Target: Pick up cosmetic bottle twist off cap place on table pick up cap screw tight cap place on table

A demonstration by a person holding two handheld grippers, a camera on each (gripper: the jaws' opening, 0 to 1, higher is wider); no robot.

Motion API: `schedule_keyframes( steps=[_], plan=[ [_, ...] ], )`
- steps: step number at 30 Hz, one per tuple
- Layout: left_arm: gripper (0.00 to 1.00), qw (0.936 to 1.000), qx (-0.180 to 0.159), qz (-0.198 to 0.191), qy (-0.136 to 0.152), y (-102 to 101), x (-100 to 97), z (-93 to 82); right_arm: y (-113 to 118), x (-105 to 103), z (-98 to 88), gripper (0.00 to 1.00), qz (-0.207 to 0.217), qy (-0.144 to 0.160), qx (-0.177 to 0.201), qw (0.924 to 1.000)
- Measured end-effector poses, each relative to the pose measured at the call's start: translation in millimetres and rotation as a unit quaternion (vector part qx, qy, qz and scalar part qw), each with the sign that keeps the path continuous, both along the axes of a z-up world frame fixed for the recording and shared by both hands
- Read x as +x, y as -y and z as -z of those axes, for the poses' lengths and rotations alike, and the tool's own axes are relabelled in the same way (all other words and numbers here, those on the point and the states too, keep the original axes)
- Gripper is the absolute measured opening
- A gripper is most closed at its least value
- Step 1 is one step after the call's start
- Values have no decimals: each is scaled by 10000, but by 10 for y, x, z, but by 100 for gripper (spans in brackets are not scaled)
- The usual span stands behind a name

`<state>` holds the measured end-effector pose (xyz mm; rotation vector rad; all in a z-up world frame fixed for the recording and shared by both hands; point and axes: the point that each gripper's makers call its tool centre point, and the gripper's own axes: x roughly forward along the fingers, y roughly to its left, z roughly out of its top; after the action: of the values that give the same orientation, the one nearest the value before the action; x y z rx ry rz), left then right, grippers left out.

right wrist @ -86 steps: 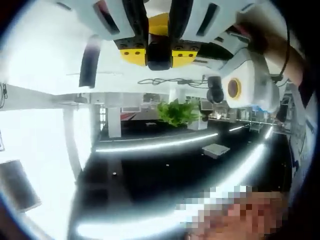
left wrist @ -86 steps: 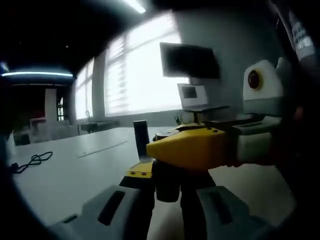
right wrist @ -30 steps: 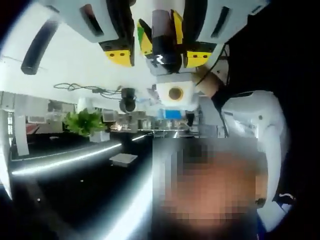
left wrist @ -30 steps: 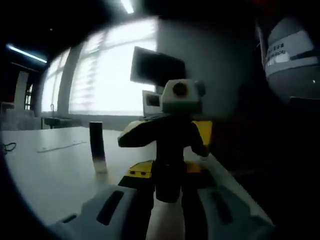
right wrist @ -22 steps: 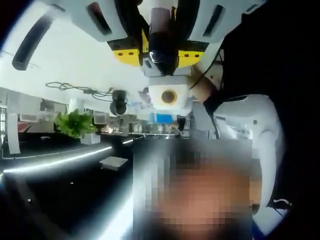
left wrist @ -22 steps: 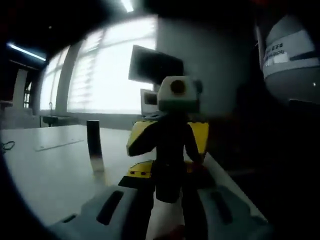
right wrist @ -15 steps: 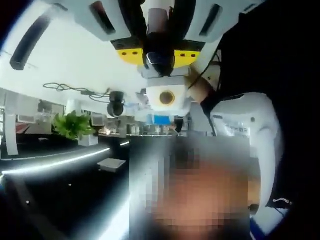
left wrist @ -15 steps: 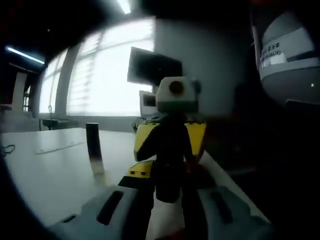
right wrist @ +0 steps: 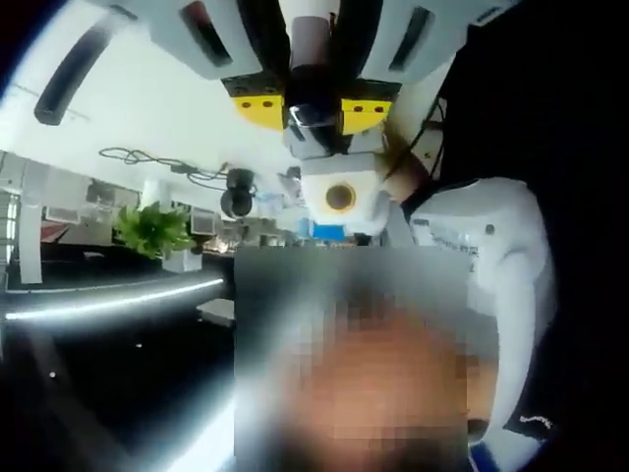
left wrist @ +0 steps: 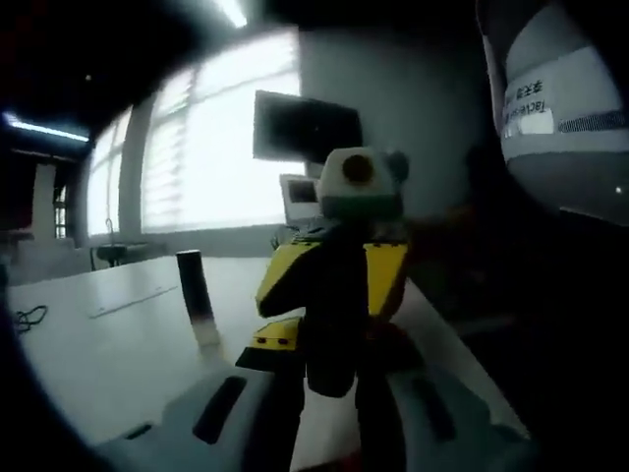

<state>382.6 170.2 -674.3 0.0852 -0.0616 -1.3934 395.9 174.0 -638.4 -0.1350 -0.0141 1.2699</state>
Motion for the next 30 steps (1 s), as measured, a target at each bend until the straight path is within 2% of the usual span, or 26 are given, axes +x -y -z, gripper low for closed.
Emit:
schedule_keyframes(
  steps=[4,17,23,24,26,27,28,29,30],
  plan=[
    [7,9998,76,-137,-93,-3,38,10,31,47,4,9,246,-79,183,9995],
    [4,9991,279,-314,-110,-11,92,54,15,83,44,9,555,-159,279,9979],
    [4,9986,285,-440,-50,-9,102,30,63,83,13,9,701,-157,309,9969],
    [4,9977,274,-613,79,-19,149,19,91,108,6,8,812,-103,308,9962],
    [4,9974,380,-609,64,-6,128,50,110,113,22,9,873,-159,319,9955],
    [4,9966,382,-716,160,-13,155,46,118,119,23,9,939,-160,355,9948],
    [4,9964,439,-704,173,-2,140,62,123,106,29,9,958,-15,292,9950],
    [4,9960,458,-737,215,-6,146,66,125,95,38,9,1003,-46,302,9945],
    [4,9962,423,-749,127,-7,144,64,149,112,24,9,1081,-115,388,9933]
  ],
)
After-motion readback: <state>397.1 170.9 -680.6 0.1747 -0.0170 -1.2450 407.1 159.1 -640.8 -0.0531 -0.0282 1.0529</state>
